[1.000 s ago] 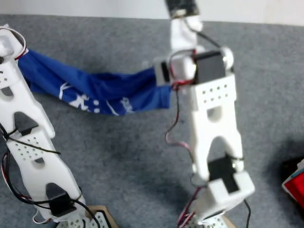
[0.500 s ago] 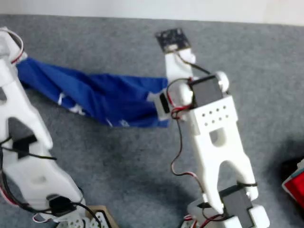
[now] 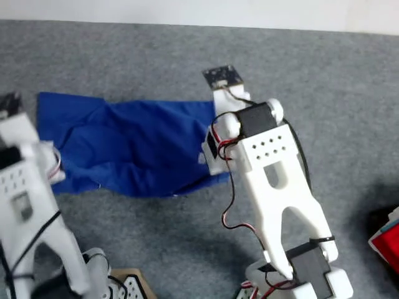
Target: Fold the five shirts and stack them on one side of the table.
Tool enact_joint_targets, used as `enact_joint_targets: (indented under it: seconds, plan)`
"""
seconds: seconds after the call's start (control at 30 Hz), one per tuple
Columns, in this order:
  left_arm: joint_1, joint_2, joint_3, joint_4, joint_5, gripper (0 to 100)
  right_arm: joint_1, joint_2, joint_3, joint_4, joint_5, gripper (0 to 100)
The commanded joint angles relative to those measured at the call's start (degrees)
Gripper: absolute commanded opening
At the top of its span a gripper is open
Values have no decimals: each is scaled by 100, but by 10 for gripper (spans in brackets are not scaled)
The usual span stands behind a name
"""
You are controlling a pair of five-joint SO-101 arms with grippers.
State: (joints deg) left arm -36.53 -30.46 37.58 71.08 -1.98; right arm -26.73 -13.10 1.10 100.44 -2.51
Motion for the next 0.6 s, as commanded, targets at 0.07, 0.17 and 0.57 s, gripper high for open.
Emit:
enact_joint_targets:
  seconds: [0.07, 0.17, 0.57]
  plan:
    - [-927, -646, 1358, -615, -44, 7, -4, -303, 462, -242, -79, 6]
    - [-998, -681, 1613, -607, -44, 7, -75, -760, 760, -435, -70, 6]
    - [-444, -690, 1086, 993, -44, 8, -462, -4233, 3741, -1455, 607, 13]
